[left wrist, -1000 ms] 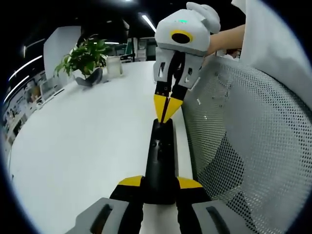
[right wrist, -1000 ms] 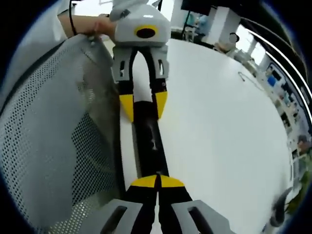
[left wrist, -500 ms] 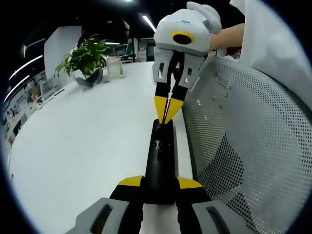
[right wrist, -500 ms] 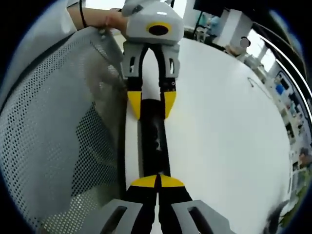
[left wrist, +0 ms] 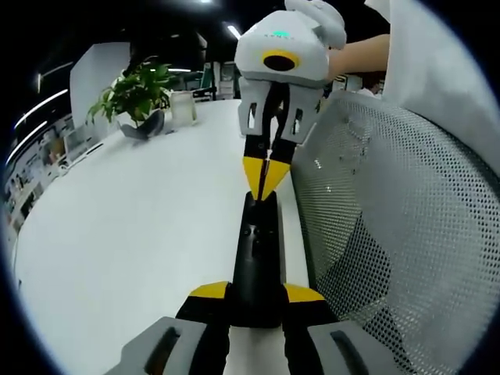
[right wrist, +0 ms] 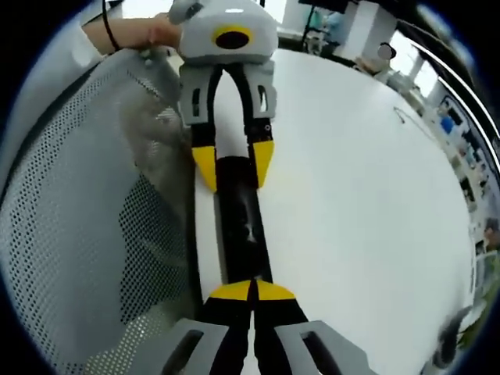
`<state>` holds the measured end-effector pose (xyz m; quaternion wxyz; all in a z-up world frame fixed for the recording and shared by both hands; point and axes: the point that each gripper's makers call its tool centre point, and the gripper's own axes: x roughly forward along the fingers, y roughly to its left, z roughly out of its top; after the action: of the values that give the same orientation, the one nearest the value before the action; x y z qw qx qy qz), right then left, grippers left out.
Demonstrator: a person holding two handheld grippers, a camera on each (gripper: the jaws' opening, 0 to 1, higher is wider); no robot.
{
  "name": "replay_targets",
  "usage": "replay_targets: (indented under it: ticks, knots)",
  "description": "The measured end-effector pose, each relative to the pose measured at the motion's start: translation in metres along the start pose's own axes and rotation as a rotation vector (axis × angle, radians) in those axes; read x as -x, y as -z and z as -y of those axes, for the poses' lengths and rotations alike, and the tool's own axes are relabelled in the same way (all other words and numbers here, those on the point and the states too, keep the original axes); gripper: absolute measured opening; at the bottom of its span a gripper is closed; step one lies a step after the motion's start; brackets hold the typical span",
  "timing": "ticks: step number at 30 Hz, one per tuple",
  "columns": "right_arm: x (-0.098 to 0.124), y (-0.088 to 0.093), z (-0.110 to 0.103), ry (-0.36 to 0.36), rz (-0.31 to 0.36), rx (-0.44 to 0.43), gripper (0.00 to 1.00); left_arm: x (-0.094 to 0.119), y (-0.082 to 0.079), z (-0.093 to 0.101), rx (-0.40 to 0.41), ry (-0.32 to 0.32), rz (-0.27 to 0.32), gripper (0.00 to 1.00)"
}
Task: Press the specified remote control buttons in sequence, fully releasing each button before pressing the next.
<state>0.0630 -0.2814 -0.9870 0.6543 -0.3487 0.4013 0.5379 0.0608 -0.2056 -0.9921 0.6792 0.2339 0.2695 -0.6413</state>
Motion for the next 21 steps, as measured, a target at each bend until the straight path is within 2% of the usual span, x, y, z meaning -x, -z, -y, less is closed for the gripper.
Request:
replay_targets:
  ticks: [3, 4, 6, 8, 11, 18, 21]
  knots:
    - [0.001, -0.001, 0.001, 0.003, 0.069, -0.084, 0.0, 0.0, 0.0, 0.0, -0.002, 0.0, -0.001, 0.24]
    - [0.002, -0.001, 0.001, -0.006, 0.108, -0.073, 0.0, 0.0, 0.0, 0.0, -0.003, -0.001, -0.001, 0.24]
    - [0.003, -0.003, 0.001, 0.008, 0.147, -0.118, 0.0, 0.0, 0.0, 0.0, -0.005, -0.003, -0.001, 0.24]
    - [0.003, -0.002, -0.002, 0.007, 0.138, -0.107, 0.0, 0.0, 0.0, 0.0, -0.007, -0.002, 0.001, 0.24]
    - [0.0, -0.006, -0.005, 0.018, 0.107, -0.031, 0.0, 0.0, 0.0, 0.0, -0.011, -0.004, 0.0, 0.24]
    - [-0.002, -0.013, -0.007, 0.007, 0.085, 0.014, 0.0, 0.0, 0.0, 0.0, -0.013, -0.002, 0.001, 0.24]
    - [-0.003, -0.012, -0.008, 0.01, 0.059, 0.066, 0.0, 0.0, 0.0, 0.0, -0.012, -0.002, 0.002, 0.24]
